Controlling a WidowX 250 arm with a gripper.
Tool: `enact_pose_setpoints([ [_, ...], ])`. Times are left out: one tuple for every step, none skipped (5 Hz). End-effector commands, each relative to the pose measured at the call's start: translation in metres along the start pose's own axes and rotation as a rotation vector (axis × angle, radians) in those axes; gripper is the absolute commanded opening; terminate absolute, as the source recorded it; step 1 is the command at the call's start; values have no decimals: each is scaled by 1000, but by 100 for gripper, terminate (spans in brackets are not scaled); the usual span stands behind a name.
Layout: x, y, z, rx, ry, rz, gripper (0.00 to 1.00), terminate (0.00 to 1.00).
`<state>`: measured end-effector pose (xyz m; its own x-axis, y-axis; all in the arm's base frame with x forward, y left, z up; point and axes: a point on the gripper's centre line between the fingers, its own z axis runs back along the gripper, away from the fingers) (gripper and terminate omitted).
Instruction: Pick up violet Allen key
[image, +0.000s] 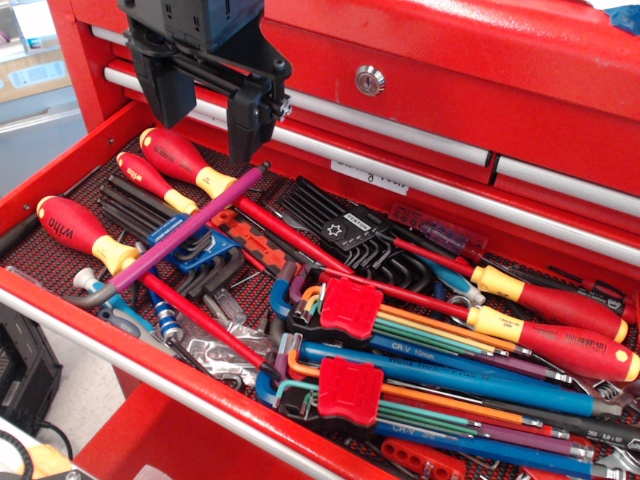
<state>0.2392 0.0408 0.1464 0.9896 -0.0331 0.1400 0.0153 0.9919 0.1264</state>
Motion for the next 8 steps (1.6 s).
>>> enact_pose_setpoints([
  [0,0,0,0,0,0,100,0],
  [5,26,-18,-17,-7,-13,100,0],
  [18,37,-48,-50,-20,1,100,0],
  [27,42,-72,-65,-17,10,100,0],
  [27,46,-86,-70,6,14,100,0],
  [23,47,-99,12,27,3,100,0],
  [16,54,-113,57,4,-48,100,0],
  [11,57,-123,53,-4,-65,100,0],
])
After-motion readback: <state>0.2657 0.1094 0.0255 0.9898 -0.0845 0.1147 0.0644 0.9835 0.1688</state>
